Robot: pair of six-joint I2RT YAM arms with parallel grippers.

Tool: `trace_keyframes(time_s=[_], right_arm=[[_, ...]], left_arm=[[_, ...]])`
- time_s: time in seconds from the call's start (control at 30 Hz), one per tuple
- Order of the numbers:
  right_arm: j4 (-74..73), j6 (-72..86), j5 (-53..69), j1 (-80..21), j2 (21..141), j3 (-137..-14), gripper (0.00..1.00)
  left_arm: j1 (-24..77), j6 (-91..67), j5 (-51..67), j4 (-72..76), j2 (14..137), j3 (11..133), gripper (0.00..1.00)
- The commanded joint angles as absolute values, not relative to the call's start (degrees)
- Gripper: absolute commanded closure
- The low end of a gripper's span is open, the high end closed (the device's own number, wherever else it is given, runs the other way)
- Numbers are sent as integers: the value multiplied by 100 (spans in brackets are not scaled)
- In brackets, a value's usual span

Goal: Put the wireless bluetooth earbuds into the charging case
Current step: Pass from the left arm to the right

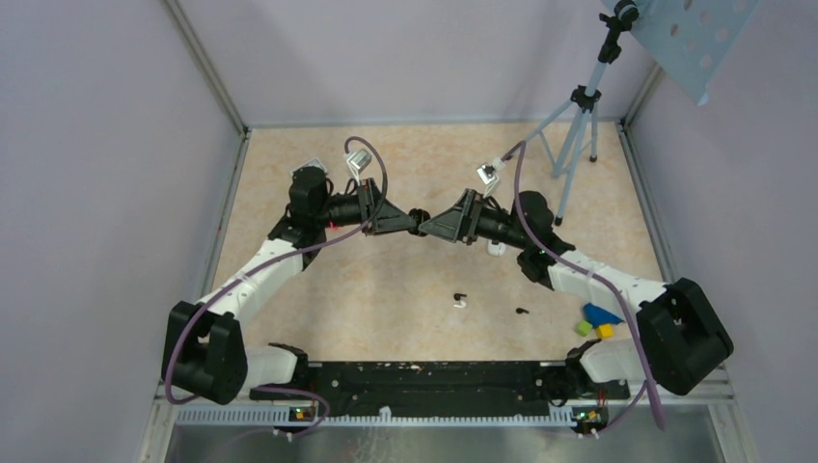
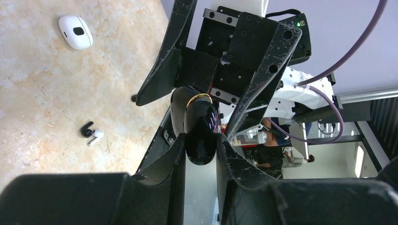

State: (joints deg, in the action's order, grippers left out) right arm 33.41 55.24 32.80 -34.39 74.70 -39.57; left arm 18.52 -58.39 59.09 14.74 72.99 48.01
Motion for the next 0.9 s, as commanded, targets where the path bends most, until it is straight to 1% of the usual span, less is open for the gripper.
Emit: trace_keyframes(time_s=[0.0,0.07,0.13,0.3,0.4,0.47,0.6,0.63,0.67,0.7,0.73,0.83,0.87], right_arm=[[3859,5573,3383,-3489,7592,-4308,25],[3987,5662,3388,-3489,7648,-4324,34],[4137,5741,3413,-3490,7694,-4316,40],[4315,5843,3486,-3489,7764,-4302,43],[4492,5965,3514,-3489,7809,-4273,52],[4612,6036,3507,-3489,7824,-4225,60],[4753,6131,3554,-3489,7839,-4147,71],[4781,6152,3559,-3489,7832,-4129,76],[4815,6168,3559,-3489,7839,-4109,86],[4831,6187,3555,-3489,7842,-4093,99],[4842,6203,3551,-3489,7855,-4077,100],[5059,6314,3584,-3489,7898,-4016,100],[5153,6359,3600,-3489,7917,-3997,100]], left_arm=[[1837,-5723,5993,1601,7135,5008,100],[1837,-5737,5994,1631,7141,4972,100],[1837,-5754,6002,1662,7131,4950,100],[1837,-5783,6032,1731,7136,4933,100],[1837,-5786,6030,1728,7127,4942,100],[1837,-5784,6006,1735,7114,4935,100],[1837,-5796,6034,1746,7115,4923,100],[1837,-5793,6034,1746,7113,4928,100],[1835,-5789,6056,1761,7112,4934,95],[1837,-5806,6113,1790,7126,4939,84],[1837,-5817,6156,1815,7133,4939,72],[1813,-5767,6222,1782,7104,4944,39],[1803,-5747,6232,1747,7091,4953,31]])
